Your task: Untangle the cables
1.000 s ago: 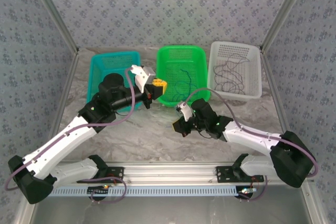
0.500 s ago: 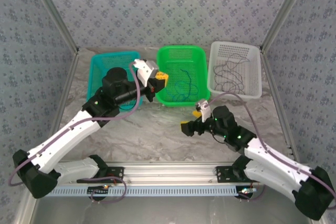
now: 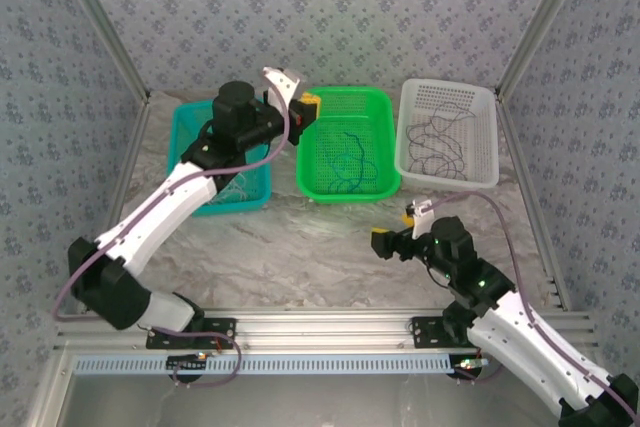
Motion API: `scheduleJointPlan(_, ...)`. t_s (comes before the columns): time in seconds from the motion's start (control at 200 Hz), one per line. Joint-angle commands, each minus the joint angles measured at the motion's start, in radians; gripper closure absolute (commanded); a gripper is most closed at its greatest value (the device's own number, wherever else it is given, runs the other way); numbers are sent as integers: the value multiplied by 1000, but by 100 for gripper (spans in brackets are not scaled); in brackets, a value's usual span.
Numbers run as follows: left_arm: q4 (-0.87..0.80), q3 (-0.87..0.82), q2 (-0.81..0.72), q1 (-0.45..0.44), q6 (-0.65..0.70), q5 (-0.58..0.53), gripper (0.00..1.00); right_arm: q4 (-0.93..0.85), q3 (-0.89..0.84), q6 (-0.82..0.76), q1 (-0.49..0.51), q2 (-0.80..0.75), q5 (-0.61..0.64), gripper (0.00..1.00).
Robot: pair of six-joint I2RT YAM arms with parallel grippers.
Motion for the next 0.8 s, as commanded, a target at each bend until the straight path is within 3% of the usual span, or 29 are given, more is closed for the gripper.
scheduleJointPlan(0.0, 68, 63, 93, 32, -46, 72, 98, -46, -12, 26, -3, -12, 17, 4)
scheduleJointPlan(0.245, 156, 143, 296, 57, -90, 88, 97, -75, 7, 23, -6, -14, 22, 4)
scheduleJointPlan(0.39, 130, 152, 373, 48, -78, 2, 84, -84, 7, 24, -7, -14, 21, 4)
scheduleJointPlan(0.47, 88, 131, 389, 20, -27, -45, 70, -91, 7, 23, -7, -13, 21, 4)
scheduleJointPlan(0.56, 50, 85, 387, -20, 30, -101, 43, -100, 9, 17, -7, -14, 26, 4)
scheduleJointPlan(0.794, 147, -107, 286, -43, -52, -159, 9, -120, 22, 2, -25, -11, 74, 3)
